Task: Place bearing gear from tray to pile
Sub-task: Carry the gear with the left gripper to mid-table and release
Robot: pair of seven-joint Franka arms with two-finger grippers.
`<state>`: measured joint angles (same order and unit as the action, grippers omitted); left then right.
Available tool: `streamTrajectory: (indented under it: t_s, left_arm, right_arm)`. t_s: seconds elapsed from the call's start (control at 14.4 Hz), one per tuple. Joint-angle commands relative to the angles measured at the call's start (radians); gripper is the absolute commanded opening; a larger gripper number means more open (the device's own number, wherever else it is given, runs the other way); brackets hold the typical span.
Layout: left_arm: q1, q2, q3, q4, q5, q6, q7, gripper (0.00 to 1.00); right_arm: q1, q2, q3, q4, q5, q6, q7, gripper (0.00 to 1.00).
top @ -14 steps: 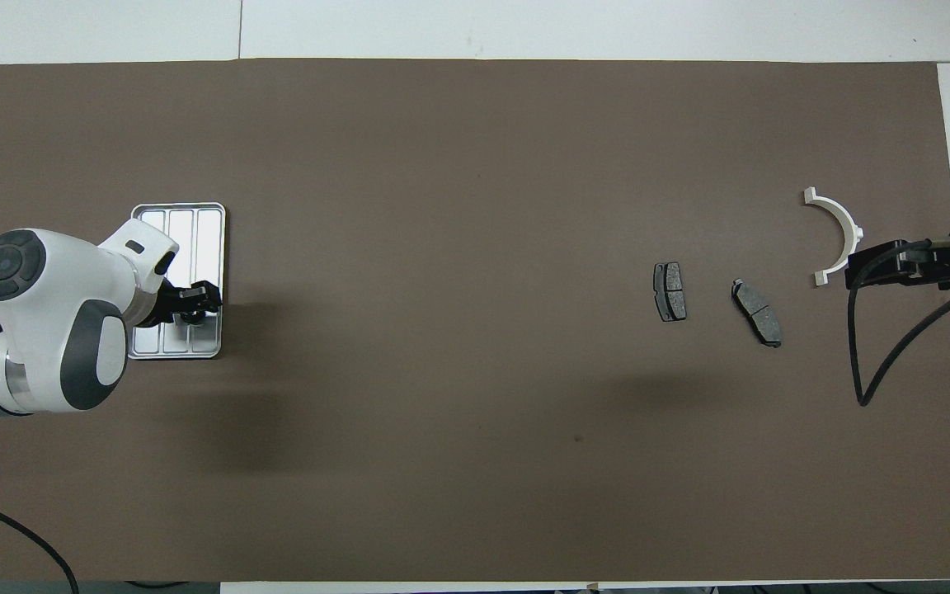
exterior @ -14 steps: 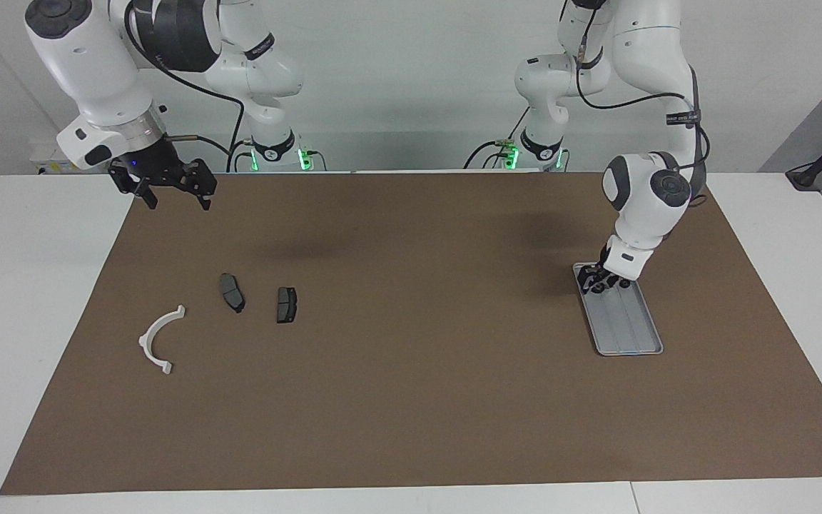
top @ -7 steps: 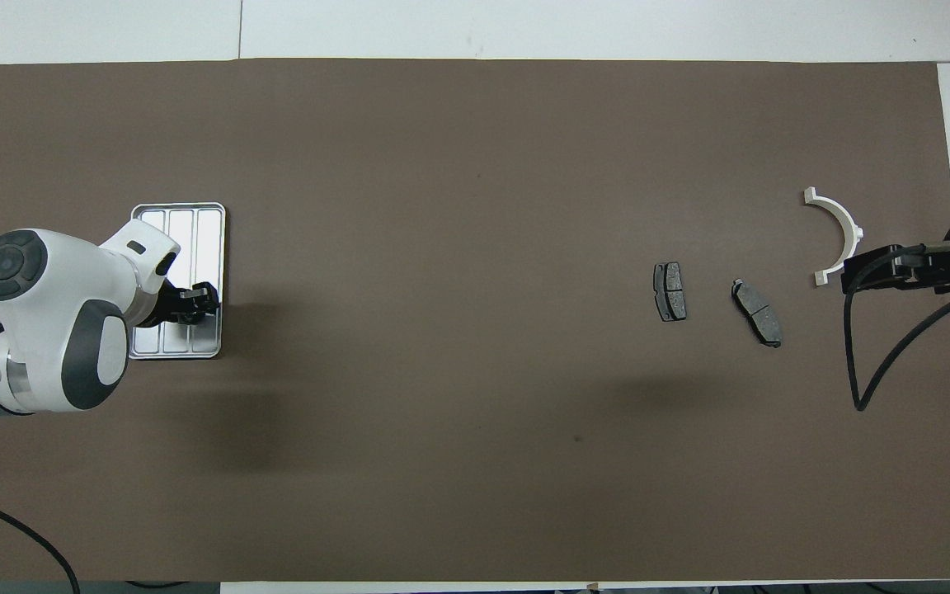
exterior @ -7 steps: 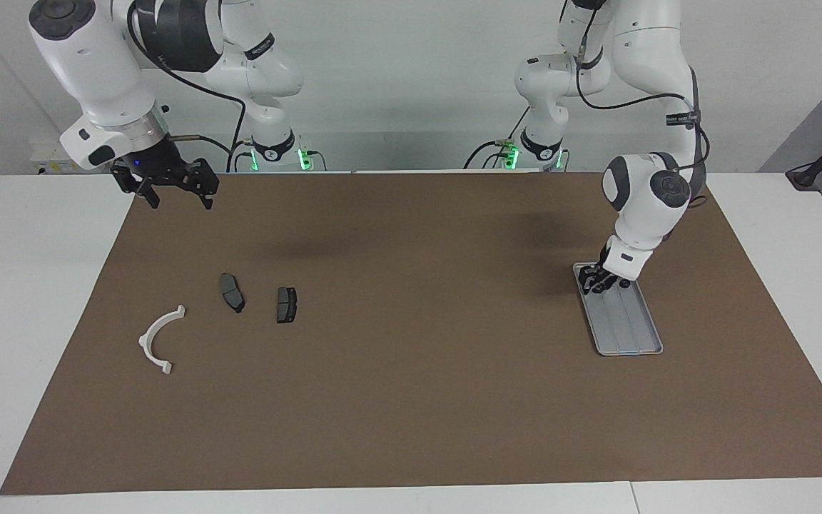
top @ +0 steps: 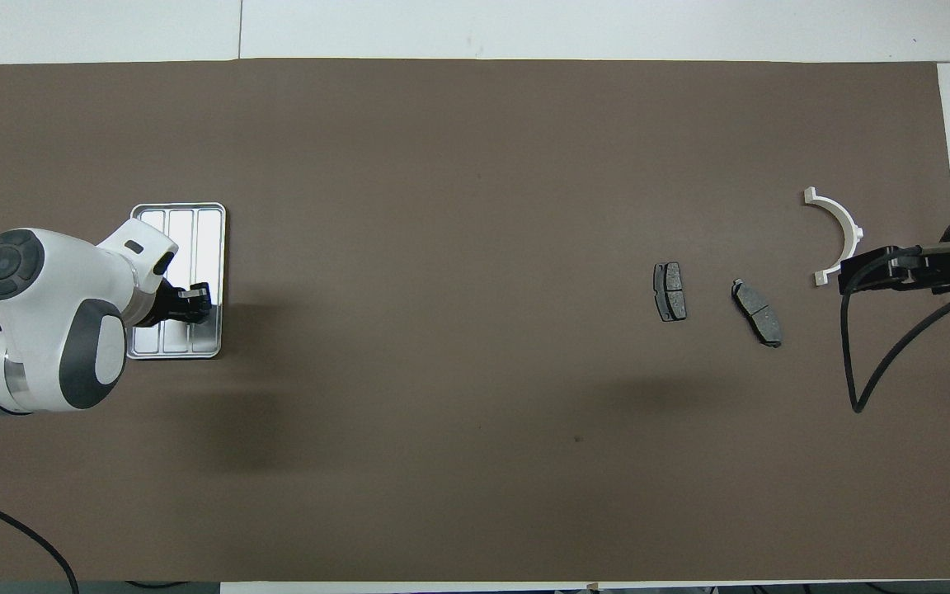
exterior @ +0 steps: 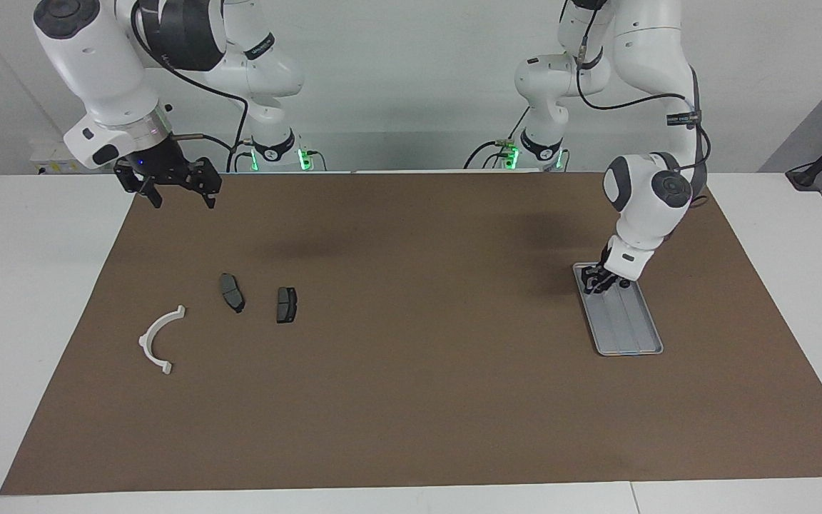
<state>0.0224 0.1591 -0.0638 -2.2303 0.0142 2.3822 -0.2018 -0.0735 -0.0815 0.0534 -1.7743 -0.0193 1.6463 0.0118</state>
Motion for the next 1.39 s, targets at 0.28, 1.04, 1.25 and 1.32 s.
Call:
streamTrajectory:
  t_s: [0.28,1.04,1.25,1.32]
  left_arm:
    - [-0.073,0.016,-0.002,0.222,-0.014,-0.181,-0.126,0.16]
    - [-0.563,0.171,0.005,0.469,-0.007,-0.239,-0.845,0.16]
    - [-0.645,0.345,0.009,0.661,0.024,-0.230,-0.998,0.16]
    - [-0.645,0.355,0.007,0.666,0.021,-0.218,-0.998,0.16]
  right_arm:
    - [-0.012,-0.024,0.005,-0.025,0.015,0.017,-0.013,1.00]
    - [-0.020,-0.023,0.003,-0.027,0.015,0.018,-0.055,1.00]
    - [-0.023,-0.020,0.003,-0.027,0.016,0.035,-0.059,1.00]
    - [-0.023,-0.020,0.003,-0.027,0.016,0.040,-0.061,1.00]
